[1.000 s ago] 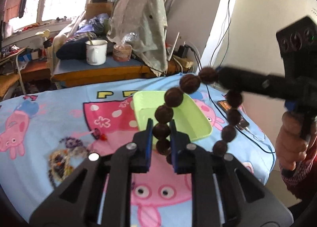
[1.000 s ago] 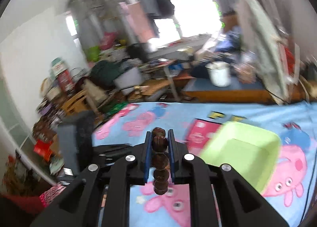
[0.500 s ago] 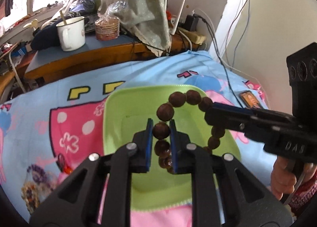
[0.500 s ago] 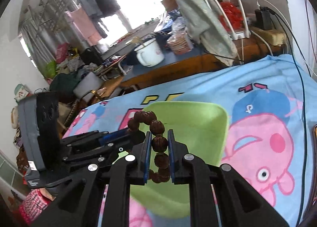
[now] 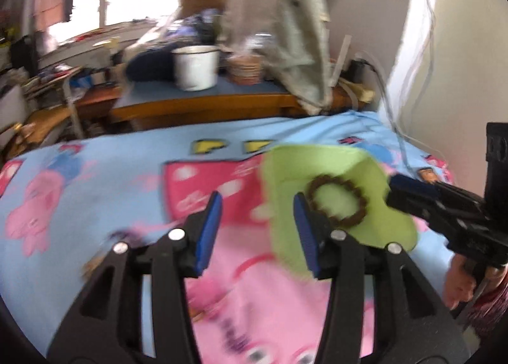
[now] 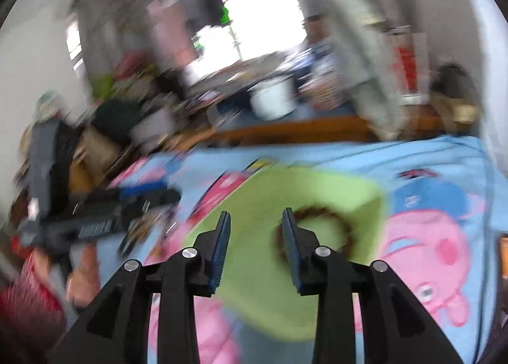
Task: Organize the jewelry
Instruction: 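Lower the brown bracelet into the green basket and open the right tool, then grasp the purple bead strand with the right tool and pull it free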
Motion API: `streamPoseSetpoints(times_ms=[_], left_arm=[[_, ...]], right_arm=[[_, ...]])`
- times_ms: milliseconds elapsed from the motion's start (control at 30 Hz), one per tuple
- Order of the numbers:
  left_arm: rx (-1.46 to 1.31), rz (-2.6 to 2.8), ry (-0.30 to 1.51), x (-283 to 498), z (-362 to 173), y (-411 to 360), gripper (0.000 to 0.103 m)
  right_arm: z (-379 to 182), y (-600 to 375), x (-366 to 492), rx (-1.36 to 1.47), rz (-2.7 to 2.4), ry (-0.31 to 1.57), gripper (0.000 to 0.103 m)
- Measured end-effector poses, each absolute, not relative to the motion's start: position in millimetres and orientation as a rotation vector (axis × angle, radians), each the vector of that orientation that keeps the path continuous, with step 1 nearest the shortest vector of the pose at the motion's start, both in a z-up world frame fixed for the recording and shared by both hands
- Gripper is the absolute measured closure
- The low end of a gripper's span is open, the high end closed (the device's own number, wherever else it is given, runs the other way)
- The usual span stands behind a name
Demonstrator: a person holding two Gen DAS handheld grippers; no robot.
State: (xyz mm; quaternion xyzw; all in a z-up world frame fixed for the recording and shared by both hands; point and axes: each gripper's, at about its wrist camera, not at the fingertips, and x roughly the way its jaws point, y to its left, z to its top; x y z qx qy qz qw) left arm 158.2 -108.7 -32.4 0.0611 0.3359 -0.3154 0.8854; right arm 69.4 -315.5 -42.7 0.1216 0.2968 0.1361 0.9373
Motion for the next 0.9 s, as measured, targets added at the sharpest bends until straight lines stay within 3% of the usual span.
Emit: streamPoseSetpoints(times_ms=[300, 567, 700, 900], left_arm=[[0.109, -0.422, 0.757, 147, -61, 13, 0.056], [0.067, -0.36, 0.802, 153, -81, 41, 0.056], [0.052, -0.346, 0.791, 164, -82, 39, 0.041], [0.089, -0.379, 0.811, 192, -87, 19, 0.035]], right_arm=[[-80, -256, 61, 0.079, 0.392, 0.839, 0.099], [-96, -290, 91, 0.198, 0.278, 0.891, 0.099], [-92, -294, 119, 0.139, 0.207, 0.863, 0.099], [-98, -289, 160, 0.03, 0.087, 0.854, 0.099]])
